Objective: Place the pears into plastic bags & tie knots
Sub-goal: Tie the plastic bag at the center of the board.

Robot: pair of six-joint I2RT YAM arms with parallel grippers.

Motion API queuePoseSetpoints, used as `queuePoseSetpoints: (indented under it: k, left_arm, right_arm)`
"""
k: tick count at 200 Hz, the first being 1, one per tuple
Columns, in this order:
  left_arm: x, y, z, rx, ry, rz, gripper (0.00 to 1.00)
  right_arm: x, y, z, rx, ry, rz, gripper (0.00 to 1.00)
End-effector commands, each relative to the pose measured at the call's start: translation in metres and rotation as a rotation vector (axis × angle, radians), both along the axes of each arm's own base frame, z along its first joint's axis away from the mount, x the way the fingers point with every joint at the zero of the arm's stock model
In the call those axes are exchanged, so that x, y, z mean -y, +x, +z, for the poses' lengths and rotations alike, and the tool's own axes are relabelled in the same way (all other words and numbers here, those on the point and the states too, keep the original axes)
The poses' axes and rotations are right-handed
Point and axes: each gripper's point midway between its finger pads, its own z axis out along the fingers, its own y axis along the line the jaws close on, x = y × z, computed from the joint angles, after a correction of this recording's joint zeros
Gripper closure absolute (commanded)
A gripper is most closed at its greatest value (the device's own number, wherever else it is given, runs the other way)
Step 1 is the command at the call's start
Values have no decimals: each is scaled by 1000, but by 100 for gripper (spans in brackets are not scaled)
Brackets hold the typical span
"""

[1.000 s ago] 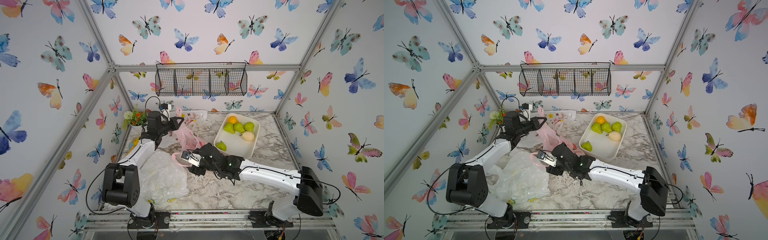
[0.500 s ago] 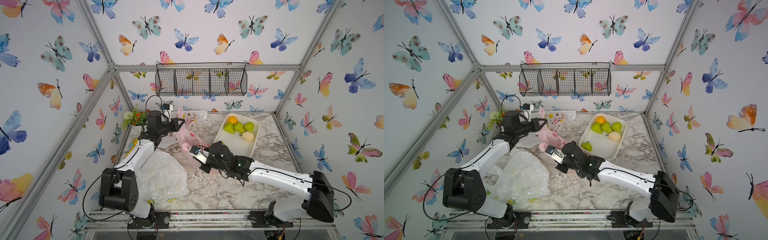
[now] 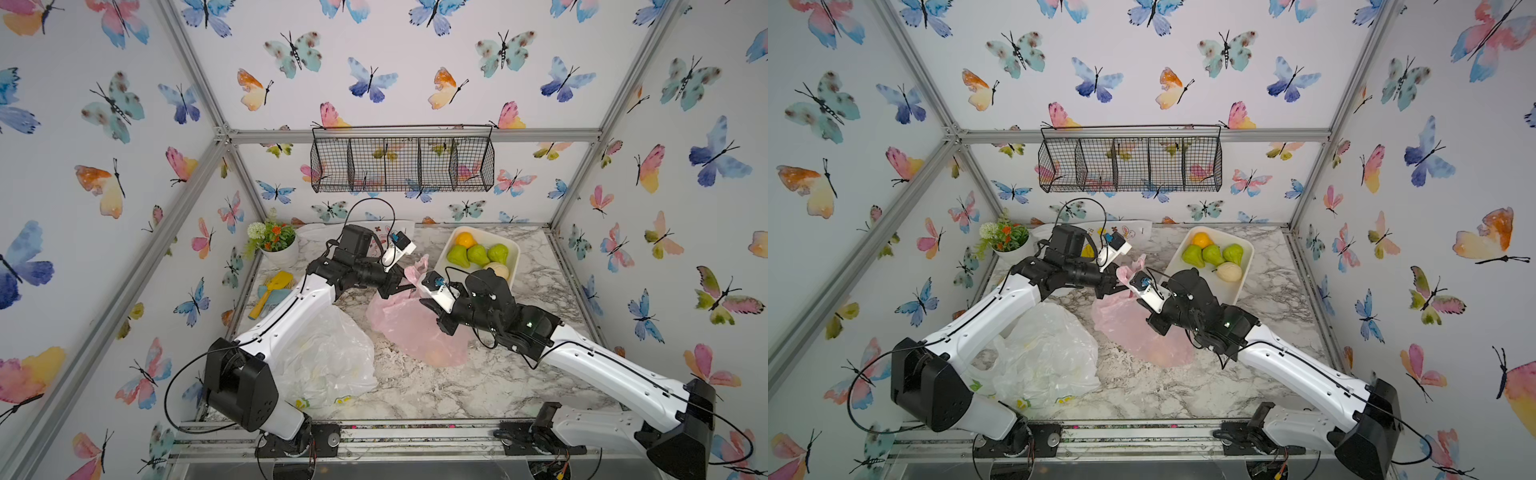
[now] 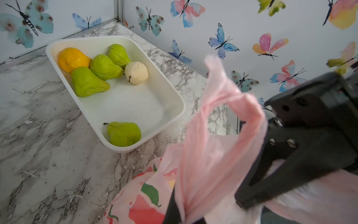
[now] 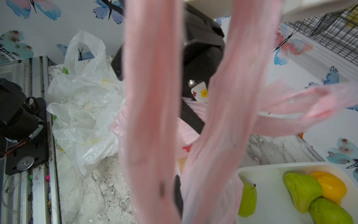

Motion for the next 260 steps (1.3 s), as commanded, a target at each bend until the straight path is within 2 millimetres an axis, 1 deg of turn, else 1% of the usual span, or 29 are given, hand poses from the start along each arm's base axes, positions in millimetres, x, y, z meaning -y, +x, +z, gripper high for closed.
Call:
queuePoseSetpoints:
  k: [1, 18, 28, 42, 55, 66, 80, 83, 100, 117, 130, 152, 178, 198, 210, 226, 249, 260]
  left_arm:
    - [-1, -16, -2, 18, 5, -114, 90]
    - [-2, -24, 2, 55, -21, -149, 82]
    - [-2, -25, 6, 71, -45, -153, 74]
    - [-1, -27, 12, 84, -69, -167, 64]
    - [0, -23, 16, 97, -77, -155, 58]
    - [0, -19, 17, 104, -79, -142, 52]
    - [-3, -14, 20, 101, -92, -131, 36]
    - [-4, -14, 21, 98, -97, -127, 34]
    - [-8, -12, 31, 100, -152, -125, 32]
    - [-7, -13, 42, 102, -211, -133, 31]
    - [-5, -17, 45, 87, -241, -159, 32]
    - [1, -21, 40, 65, -244, -182, 32]
    - [4, -23, 41, 45, -257, -196, 32]
    - [6, -20, 39, 44, -253, -190, 34]
    - [7, -16, 36, 39, -247, -178, 39]
    - [8, -13, 34, 33, -244, -176, 50]
    - [9, -12, 36, 36, -255, -173, 72]
    - [9, -11, 36, 35, -257, -169, 82]
  right_arm:
    - [4, 10, -11, -67, -58, 16, 97]
    - [5, 21, -14, -86, -71, 19, 97]
    - [4, 24, -15, -90, -71, 32, 97]
    - [-2, 22, -20, -109, -87, 66, 97]
    - [-5, 20, -25, -126, -108, 96, 97]
    - [-8, 17, -24, -125, -100, 129, 97]
    - [-10, 16, -20, -110, -89, 143, 97]
    - [-11, 17, -20, -108, -88, 145, 97]
    - [-13, 16, -19, -112, -90, 163, 97]
    - [-15, 17, -25, -121, -102, 163, 97]
    - [-15, 19, -27, -124, -107, 156, 97]
    - [-17, 22, -25, -127, -94, 142, 97]
    - [-18, 24, -26, -133, -94, 135, 97]
    - [-19, 25, -25, -134, -89, 134, 97]
    - [-20, 25, -23, -134, -82, 135, 96]
    - [-20, 24, -22, -138, -74, 135, 93]
    - [-18, 22, -27, -150, -86, 129, 85]
    - [-15, 22, -28, -150, -87, 119, 82]
